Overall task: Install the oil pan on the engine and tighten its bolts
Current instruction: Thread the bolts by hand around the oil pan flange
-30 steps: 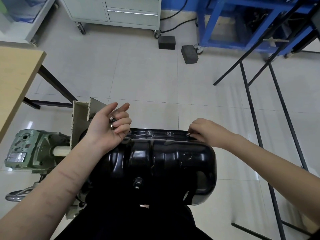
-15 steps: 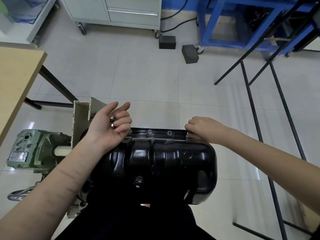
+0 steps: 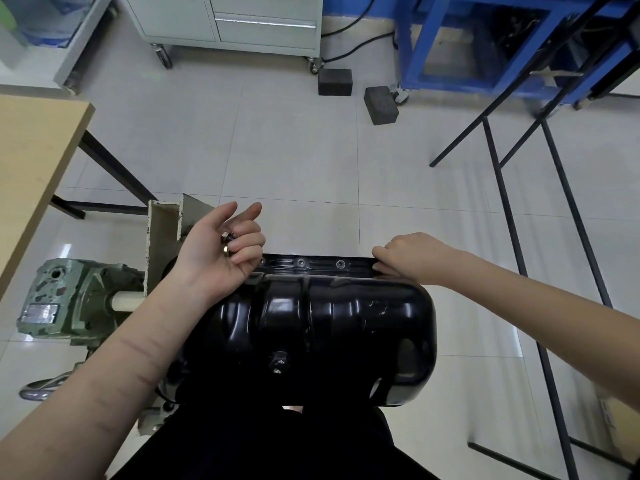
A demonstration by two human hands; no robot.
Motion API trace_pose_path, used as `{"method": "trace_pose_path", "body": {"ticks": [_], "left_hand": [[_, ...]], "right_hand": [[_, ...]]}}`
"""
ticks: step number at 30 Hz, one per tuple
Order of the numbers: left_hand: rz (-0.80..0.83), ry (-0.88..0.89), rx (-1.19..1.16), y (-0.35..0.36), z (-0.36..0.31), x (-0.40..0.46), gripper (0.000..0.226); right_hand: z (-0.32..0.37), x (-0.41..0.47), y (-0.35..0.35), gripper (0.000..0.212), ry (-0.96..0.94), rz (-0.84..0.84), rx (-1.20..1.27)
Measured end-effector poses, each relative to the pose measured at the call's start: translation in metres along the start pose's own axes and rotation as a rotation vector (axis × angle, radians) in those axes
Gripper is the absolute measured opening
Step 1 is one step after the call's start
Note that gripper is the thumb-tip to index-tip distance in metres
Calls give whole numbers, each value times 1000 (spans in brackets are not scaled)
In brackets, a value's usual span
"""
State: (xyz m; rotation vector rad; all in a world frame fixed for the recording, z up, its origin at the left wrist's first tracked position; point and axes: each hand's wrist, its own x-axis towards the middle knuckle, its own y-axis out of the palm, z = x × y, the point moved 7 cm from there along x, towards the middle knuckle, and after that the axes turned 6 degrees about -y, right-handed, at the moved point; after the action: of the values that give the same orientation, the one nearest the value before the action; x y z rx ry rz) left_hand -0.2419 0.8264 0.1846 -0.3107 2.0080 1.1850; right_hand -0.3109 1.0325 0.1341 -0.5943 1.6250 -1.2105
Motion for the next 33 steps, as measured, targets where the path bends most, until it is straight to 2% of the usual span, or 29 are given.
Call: {"method": "trace_pose_path", "body": {"ticks": [3, 8, 14, 24, 33], "left_hand": [[1, 0, 4, 0, 0, 0, 16], [5, -4, 1, -1, 0, 0, 17], [6, -3, 0, 0, 0, 0, 18], [11, 2, -3, -1, 0, 0, 19], [10, 2, 3, -1, 0, 0, 18]], "right_hand": [[-3, 2, 1, 29, 48, 23, 48], [-4, 6, -2, 44, 152, 27, 93], [-6, 8, -3, 41, 224, 40, 111], [-16, 5, 8, 45, 426, 75, 426], [-14, -2, 6, 51, 461, 104, 601]]}}
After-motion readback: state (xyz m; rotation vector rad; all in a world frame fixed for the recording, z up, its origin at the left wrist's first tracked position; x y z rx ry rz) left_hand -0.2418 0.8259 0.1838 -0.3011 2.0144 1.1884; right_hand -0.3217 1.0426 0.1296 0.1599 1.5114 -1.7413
